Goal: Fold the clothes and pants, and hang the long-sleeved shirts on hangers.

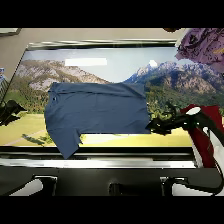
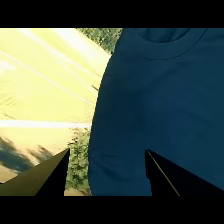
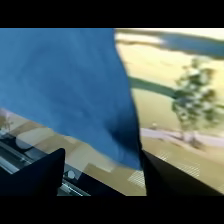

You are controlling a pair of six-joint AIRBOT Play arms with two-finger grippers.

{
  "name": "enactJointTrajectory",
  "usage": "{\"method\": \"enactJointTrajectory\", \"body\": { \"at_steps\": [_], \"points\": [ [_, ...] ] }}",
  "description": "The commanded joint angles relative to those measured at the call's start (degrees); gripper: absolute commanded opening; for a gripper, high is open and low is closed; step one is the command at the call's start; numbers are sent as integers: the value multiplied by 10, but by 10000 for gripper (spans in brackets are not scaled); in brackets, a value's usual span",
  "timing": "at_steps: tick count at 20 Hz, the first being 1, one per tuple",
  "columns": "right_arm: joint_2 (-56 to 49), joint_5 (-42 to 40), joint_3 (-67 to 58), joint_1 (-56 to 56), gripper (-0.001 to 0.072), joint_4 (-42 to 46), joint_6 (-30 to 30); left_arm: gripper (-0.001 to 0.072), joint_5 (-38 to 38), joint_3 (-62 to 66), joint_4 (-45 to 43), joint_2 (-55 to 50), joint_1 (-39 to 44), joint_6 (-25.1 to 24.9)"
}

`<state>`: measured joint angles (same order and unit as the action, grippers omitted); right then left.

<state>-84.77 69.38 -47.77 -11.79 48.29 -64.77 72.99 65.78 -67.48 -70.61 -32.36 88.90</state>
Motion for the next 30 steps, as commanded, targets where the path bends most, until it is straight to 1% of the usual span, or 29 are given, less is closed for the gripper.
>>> {"method": "enactJointTrajectory", "body": {
  "at_steps": [1, 2, 4, 6, 7, 8, 10, 12, 15, 16, 17, 19, 21, 24, 27, 29, 30],
  "points": [
    [-23, -24, 7, 41, 525, 4, -5, 524, 0, -1, 1, 0, 2, 0],
    [-23, -31, 7, 50, 475, -2, -7, 524, 0, -1, 0, 0, 4, 0],
    [-23, -41, 7, 52, 295, -21, -11, 524, 0, -1, 1, 0, 7, 0],
    [-20, -50, 7, 52, 146, -27, -21, 524, 12, -1, 1, 1, 8, 4],
    [-17, -50, 7, 52, 49, -27, -21, 524, 20, -3, 0, 0, 7, 6],
    [-12, -50, 7, 52, 31, -27, -23, 527, 15, -11, 0, 0, 5, -3],
    [1, -50, 7, 52, 31, -26, -26, 533, -7, -52, 0, 0, -9, -50],
    [17, -48, 7, 52, 31, -26, -31, 543, -45, -114, 22, 0, -32, -71],
    [37, -47, 7, 52, 31, -26, -32, 543, -96, -204, 142, -6, -51, -158],
    [42, -47, 7, 52, 31, -26, -32, 543, -103, -223, 167, -11, -49, -184],
    [44, -46, 7, 52, 31, -26, -32, 542, -116, -239, 178, -17, -47, -196],
    [45, -40, 7, 52, 30, -27, -32, 542, -138, -257, 180, -31, -46, -196],
    [45, -35, 7, 52, 30, -27, -32, 542, -141, -258, 183, -51, -43, -197],
    [45, -33, 7, 52, 30, -27, -32, 542, -143, -258, 198, -72, -26, -213],
    [45, -31, 7, 52, 30, -28, -36, 540, -159, -258, 211, -84, -5, -214],
    [45, -24, 7, 52, 30, -28, -36, 483, -169, -258, 221, -91, 9, -214],
    [45, -21, 7, 52, 30, -28, -36, 334, -169, -258, 223, -94, 15, -214]
  ]
}}
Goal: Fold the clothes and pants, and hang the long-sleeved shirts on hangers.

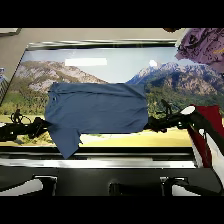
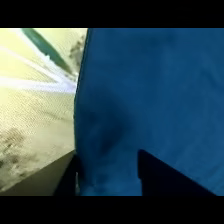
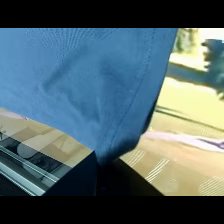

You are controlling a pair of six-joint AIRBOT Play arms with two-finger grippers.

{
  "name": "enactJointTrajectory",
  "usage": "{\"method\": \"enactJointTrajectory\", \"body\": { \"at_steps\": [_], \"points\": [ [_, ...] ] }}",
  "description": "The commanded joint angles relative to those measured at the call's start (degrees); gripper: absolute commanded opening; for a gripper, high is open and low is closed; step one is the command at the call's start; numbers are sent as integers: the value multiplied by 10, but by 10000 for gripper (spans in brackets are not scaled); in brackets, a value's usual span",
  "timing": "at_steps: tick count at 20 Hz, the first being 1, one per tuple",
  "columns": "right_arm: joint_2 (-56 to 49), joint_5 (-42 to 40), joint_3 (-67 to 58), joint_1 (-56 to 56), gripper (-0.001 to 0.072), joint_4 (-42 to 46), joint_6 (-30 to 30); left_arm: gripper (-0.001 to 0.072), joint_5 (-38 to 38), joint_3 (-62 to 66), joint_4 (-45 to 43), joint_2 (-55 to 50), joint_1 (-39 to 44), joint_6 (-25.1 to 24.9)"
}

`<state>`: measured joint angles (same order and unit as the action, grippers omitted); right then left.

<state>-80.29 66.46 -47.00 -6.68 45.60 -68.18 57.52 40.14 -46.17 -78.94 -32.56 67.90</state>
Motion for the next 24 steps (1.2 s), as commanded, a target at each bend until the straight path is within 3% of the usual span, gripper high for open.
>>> {"method": "enactJointTrajectory", "body": {
  "at_steps": [1, 2, 7, 11, 16, 19, 21, 24],
  "points": [
    [1, 10, -1, 0, 30, -2, -2, 174, -12, -1, 11, -12, 22, -4],
    [1, 11, -3, 0, 30, -2, -3, 16, -8, -1, 14, -11, 26, -5],
    [16, 9, -70, 0, 28, 0, -31, 16, 44, 62, 60, 6, 39, 0],
    [17, 7, -255, 0, 27, 8, -65, 14, 61, 238, 43, 53, 63, 63],
    [24, 49, -578, 0, 27, 90, -121, 14, 130, 608, -101, 82, 66, 196],
    [71, 65, -699, 0, 28, 148, -144, 15, 201, 793, -205, 112, 66, 250],
    [132, 62, -712, 0, 28, 174, -151, 15, 213, 826, -259, 167, 66, 277],
    [220, 72, -712, 0, 28, 211, -158, 16, 216, 777, -330, 280, 66, 318]
  ]
}}
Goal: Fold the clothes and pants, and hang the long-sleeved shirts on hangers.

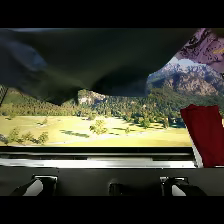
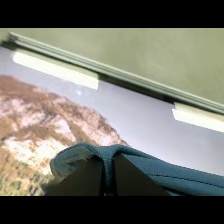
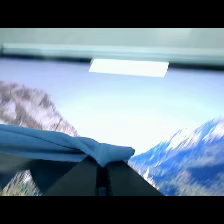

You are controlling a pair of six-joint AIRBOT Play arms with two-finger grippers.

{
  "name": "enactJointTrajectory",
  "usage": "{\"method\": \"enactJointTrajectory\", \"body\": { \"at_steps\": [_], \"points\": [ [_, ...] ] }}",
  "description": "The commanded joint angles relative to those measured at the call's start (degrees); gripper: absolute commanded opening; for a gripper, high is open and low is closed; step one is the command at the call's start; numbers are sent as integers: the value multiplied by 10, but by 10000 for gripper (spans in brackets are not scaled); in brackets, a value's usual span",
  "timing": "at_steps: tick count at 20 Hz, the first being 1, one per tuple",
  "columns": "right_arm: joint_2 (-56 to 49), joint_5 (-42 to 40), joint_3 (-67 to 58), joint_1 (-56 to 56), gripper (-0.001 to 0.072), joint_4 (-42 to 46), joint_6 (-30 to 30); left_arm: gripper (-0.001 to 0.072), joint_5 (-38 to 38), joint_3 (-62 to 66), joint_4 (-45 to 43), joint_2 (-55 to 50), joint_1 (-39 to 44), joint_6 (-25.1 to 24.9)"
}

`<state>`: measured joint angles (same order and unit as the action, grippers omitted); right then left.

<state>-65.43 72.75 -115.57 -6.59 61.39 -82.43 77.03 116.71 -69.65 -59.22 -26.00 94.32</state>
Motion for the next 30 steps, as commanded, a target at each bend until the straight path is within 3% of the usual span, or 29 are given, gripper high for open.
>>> {"method": "enactJointTrajectory", "body": {
  "at_steps": [1, 6, 9, 12, 16, 19, 24, 27, 30],
  "points": [
    [96, 7, -26, 0, 28, 65, -16, 16, 21, -8, -107, 115, 0, 60],
    [139, -19, -24, 0, 28, 112, -40, 16, 25, -50, -107, 181, 0, 68],
    [96, -1, -13, 0, 28, 111, -72, 16, 33, -73, -37, 136, 0, 25],
    [6, 61, -1, 0, 28, 110, -112, 16, 44, -128, 33, 47, 7, -27],
    [-174, 114, 1, 0, 29, 108, -97, 16, -7, -203, 33, -127, 72, -67],
    [-316, 83, 1, 0, 29, 101, -90, 16, -98, -209, 0, -282, 122, -69],
    [-470, -43, 1, 0, 29, 78, -90, 16, -241, -144, 0, -482, 160, -37],
    [-493, -76, 1, 0, 29, 78, -90, 16, -239, -90, 0, -528, 166, -55],
    [-494, -43, 1, 0, 29, 78, -90, 17, -194, -84, -1, -522, 163, -72]
  ]
}}
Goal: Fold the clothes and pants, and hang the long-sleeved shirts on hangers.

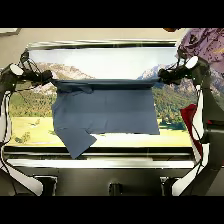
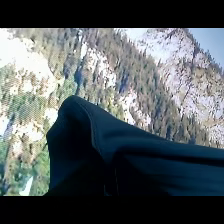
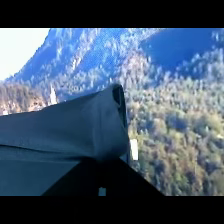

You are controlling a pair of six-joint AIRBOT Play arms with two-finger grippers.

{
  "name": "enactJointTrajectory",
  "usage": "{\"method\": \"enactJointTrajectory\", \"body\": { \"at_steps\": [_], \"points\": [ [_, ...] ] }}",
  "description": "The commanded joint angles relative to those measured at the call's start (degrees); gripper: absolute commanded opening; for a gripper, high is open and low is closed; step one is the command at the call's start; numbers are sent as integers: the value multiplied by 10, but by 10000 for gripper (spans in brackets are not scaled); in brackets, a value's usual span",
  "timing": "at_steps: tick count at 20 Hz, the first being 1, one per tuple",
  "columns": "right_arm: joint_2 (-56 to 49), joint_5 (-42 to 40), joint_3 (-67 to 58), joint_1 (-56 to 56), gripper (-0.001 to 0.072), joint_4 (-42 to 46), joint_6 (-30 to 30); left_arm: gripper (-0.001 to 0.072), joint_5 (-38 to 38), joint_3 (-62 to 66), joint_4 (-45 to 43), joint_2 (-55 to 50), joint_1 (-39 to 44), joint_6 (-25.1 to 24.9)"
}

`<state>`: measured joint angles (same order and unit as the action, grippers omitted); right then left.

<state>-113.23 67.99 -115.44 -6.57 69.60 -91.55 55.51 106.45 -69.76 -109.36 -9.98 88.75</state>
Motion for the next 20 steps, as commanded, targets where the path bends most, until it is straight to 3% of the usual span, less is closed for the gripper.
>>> {"method": "enactJointTrajectory", "body": {
  "at_steps": [1, 4, 8, 13, 20],
  "points": [
    [-16, 28, 0, 0, 29, -4, 0, 16, 54, 19, -9, -19, 1, -18],
    [-16, 113, 0, 0, 29, -3, -20, 17, 154, 19, -30, -19, -3, -18],
    [-17, 197, 0, 15, 29, 12, -28, 17, 215, 17, -45, -24, -3, -18],
    [-26, 217, 0, 59, 29, 93, -55, 17, 227, 17, -45, -40, -3, -18],
    [-51, 233, 0, 76, 30, 89, -78, 19, 237, 17, -44, -68, -3, -18]
  ]
}}
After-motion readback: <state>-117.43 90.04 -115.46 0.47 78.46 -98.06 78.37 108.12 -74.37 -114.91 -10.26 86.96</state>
